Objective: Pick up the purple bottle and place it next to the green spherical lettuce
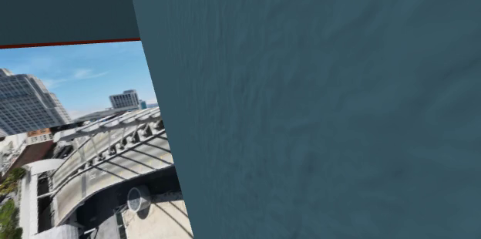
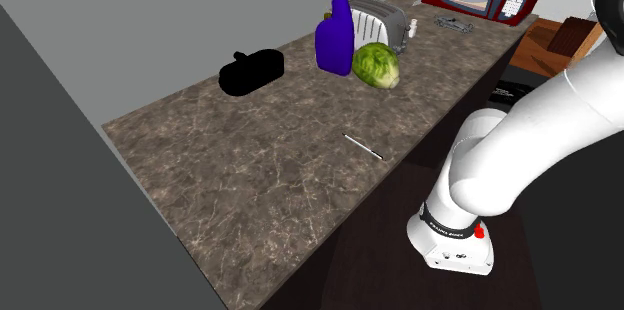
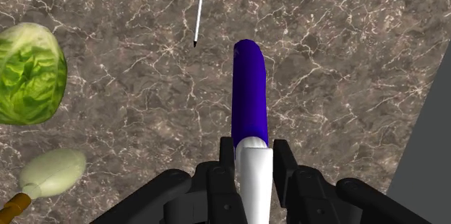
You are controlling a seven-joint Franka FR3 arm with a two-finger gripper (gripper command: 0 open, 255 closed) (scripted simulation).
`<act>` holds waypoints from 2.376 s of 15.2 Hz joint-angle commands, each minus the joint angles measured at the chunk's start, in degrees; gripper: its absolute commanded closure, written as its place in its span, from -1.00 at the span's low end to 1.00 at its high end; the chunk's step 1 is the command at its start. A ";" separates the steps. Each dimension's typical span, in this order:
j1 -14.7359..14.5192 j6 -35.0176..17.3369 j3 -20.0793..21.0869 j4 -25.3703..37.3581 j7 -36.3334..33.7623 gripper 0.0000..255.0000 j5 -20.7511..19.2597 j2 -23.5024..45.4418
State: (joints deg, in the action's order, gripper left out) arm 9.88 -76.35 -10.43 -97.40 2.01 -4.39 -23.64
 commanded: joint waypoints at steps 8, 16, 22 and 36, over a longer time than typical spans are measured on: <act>3.09 -0.49 -10.56 9.56 14.06 1.00 -0.34 9.51; 8.33 1.43 -20.55 25.06 28.22 1.00 5.78 24.34; 20.24 8.39 -25.57 46.84 38.73 1.00 17.61 42.18; 13.13 -8.43 -24.29 20.62 36.27 1.00 9.92 31.11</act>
State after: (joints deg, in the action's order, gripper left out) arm 23.15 -83.72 -34.75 -75.50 38.30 5.73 7.79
